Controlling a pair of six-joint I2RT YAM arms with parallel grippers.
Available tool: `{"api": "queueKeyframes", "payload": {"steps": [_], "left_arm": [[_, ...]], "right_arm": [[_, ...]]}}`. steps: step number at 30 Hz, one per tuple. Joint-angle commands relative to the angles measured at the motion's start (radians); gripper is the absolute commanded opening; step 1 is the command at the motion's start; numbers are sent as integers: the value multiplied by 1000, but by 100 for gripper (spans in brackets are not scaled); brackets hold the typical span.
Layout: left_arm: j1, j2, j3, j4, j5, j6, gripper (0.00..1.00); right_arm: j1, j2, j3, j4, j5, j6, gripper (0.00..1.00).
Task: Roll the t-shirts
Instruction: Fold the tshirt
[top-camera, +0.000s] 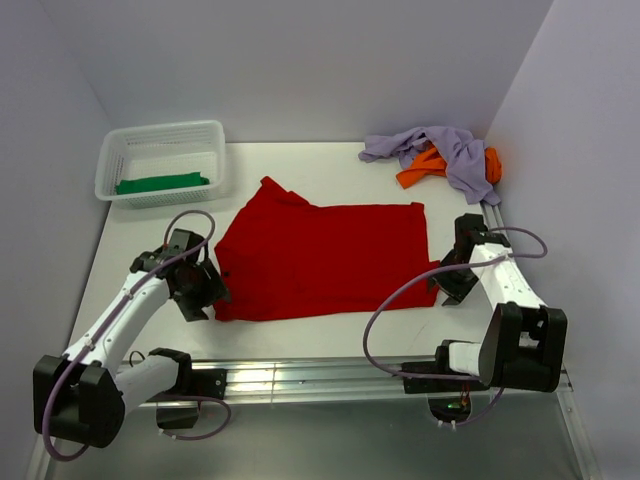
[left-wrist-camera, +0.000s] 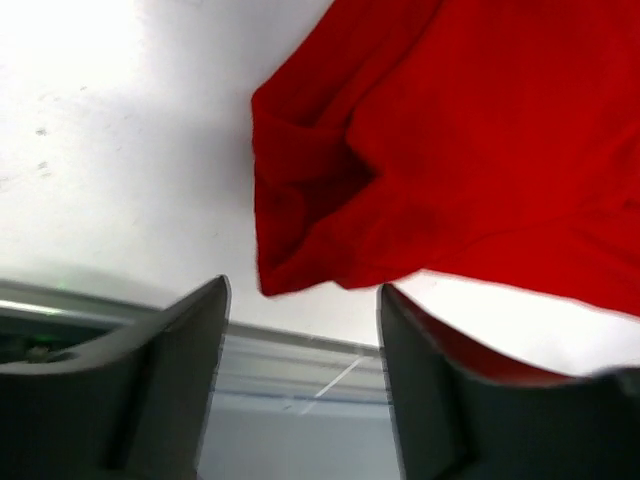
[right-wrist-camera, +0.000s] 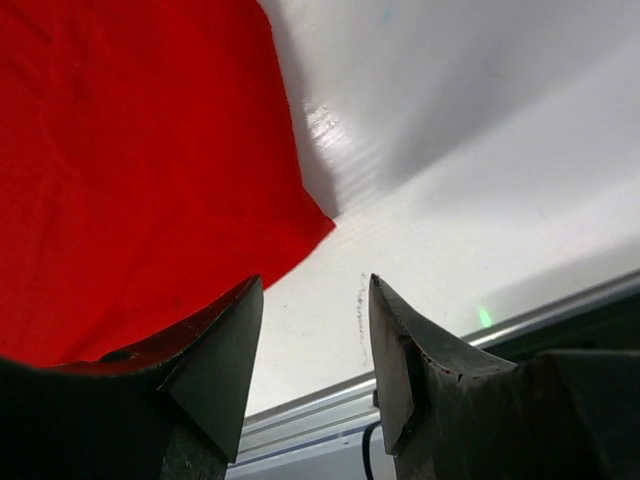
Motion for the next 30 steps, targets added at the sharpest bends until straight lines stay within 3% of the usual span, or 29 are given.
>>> {"api": "queueKeyframes", "payload": {"steps": [1,3,8,17,22,30], "left_arm": [[-7,-36,98,-84,-27,-3,73],[-7,-26,173,-119,-50,3,78],[-6,79,348,-110,-96,32,80],[-49,310,405,176,13,74,76],[-52,535,545,215,10,126,74],[-52,734,672,252,33,170,72]], "right_arm": [[4,-49,73,-57,85,0,54],[4,-51,127,-40,98,-21,54],[27,40,233,18,113,-96,50],[122,305,411,84,144,-160,47],[199,393,456,79,171,-173,43],[291,474,479,82,236,-202,42]]}}
